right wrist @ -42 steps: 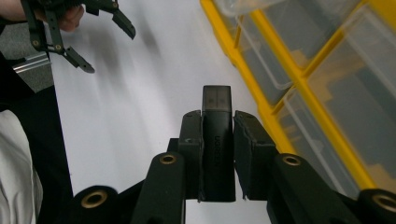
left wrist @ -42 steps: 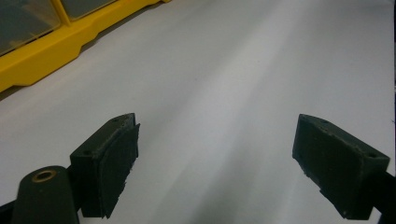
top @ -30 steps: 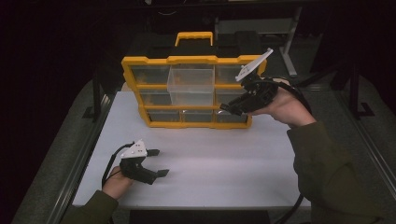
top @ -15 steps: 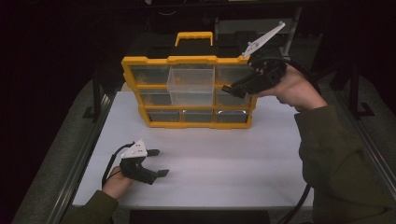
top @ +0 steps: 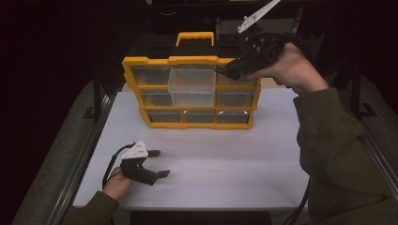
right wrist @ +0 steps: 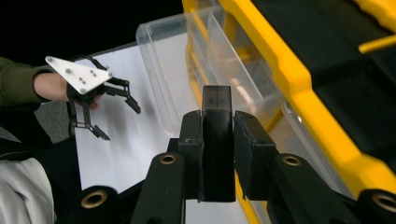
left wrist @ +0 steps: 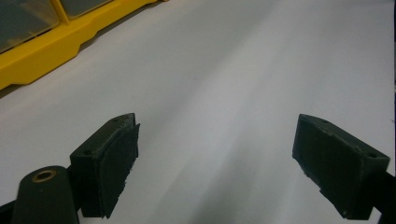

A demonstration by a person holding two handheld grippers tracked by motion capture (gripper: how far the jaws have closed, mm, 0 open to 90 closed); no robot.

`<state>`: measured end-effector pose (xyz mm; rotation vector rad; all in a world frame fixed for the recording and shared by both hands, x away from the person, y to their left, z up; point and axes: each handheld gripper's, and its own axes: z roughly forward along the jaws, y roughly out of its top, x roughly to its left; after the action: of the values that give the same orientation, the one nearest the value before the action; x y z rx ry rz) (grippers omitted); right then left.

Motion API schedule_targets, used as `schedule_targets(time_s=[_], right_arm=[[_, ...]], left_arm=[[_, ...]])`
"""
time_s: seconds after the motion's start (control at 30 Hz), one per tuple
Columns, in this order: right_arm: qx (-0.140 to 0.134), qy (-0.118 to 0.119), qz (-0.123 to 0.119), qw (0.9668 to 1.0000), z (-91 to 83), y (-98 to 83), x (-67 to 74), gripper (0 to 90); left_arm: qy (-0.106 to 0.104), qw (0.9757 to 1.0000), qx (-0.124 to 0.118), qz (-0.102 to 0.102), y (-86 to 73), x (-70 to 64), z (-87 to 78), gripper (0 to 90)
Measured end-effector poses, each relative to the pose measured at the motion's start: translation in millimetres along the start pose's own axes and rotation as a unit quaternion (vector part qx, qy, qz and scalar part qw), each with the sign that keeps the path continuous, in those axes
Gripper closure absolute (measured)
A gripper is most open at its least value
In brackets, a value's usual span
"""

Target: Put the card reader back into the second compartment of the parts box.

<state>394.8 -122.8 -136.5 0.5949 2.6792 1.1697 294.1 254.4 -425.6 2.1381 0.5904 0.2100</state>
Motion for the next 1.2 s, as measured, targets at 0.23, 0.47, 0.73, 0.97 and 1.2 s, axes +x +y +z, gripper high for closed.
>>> schedule_targets(time_s=[0.23, 0.47, 0.73, 0.97, 1.2], right_arm=[[-0.005, 0.012, -0.012, 0.9998, 12.7, 18.4, 3.2, 72.5], [0.002, 0.025, -0.02, 0.9995, 34.6, 34.8, 4.5, 72.5], [0.025, 0.037, -0.026, 0.9987, 68.5, 43.8, 4.7, 72.4], [0.021, 0.036, -0.014, 0.999, 77.2, 43.9, 4.6, 57.7], [0.003, 0.024, 0.001, 0.9997, 50.8, 36.0, 2.8, 53.7]], left_arm=[[0.0, 1.0, -0.001, 0.0, 0.0, -0.4, -0.1, 14.3], [-0.001, 1.0, 0.0, 0.001, 0.0, -0.4, 0.1, 14.3], [-0.003, 1.0, 0.001, -0.001, -0.4, -1.0, 0.0, 14.3], [-0.003, 1.0, 0.001, -0.001, -0.7, -0.4, -0.5, 14.2], [-0.002, 1.0, 0.002, -0.001, -0.7, -0.3, -0.1, 14.3]])
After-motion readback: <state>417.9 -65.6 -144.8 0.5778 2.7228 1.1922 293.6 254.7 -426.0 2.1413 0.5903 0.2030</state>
